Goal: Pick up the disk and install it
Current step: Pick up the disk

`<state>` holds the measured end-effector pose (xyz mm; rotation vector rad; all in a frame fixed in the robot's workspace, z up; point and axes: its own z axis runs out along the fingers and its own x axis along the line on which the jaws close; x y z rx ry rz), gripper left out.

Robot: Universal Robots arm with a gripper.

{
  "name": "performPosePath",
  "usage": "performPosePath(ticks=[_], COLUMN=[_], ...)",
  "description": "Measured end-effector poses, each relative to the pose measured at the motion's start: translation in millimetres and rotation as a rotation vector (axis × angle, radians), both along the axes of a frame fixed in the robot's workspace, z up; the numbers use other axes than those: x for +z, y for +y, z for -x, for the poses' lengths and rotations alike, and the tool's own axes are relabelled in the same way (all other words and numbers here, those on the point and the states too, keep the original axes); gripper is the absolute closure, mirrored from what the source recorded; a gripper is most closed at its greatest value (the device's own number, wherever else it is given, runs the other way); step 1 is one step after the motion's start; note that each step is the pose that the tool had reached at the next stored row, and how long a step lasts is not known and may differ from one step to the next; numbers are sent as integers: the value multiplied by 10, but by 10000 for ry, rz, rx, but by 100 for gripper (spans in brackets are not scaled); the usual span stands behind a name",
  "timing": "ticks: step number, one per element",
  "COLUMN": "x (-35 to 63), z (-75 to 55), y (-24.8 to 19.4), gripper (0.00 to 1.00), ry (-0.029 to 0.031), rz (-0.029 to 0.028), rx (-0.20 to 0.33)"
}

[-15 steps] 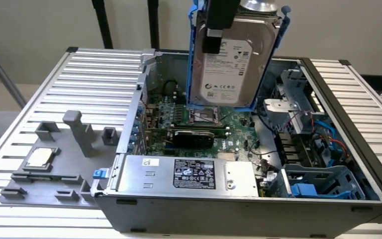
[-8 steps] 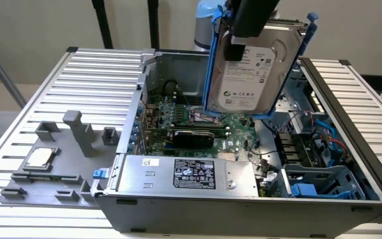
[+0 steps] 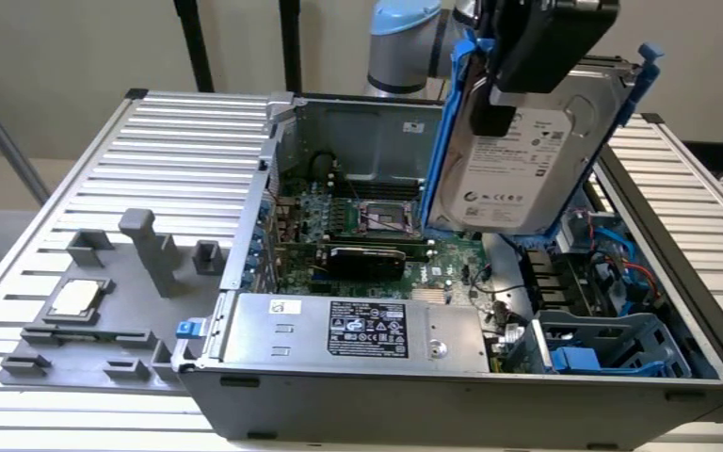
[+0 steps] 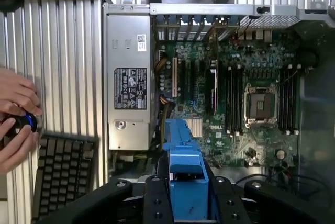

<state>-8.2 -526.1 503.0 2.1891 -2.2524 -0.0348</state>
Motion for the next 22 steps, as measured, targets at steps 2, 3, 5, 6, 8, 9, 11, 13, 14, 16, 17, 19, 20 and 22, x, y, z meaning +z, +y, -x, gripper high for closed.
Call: performPosePath(ticks=[2, 3, 5, 6, 8, 9, 11, 13, 14, 16, 17, 19, 20, 22], x=[-7, -11, -19, -23, -32, -37, -46, -58, -64, -78, -86, -106, -117, -139], z=[-74, -109, -179, -212, -281, -315, -382, -452, -486, -558, -595, -679, -721, -804], y=[-46, -67, -112, -134, -180, -203, -248, -295, -318, -361, -381, -420, -437, -470], gripper=[100, 100, 100, 100, 100, 100, 100, 100, 100, 100, 100, 100, 100, 100], ry=[1, 1, 0, 0, 0, 0, 0, 0, 0, 0, 0, -1, 0, 0], rz=[1, 1, 0, 0, -1, 1, 1, 0, 1, 1, -1, 1, 1, 1], rx=[1, 0, 0, 1, 0, 0, 1, 0, 0, 1, 0, 0, 0, 0])
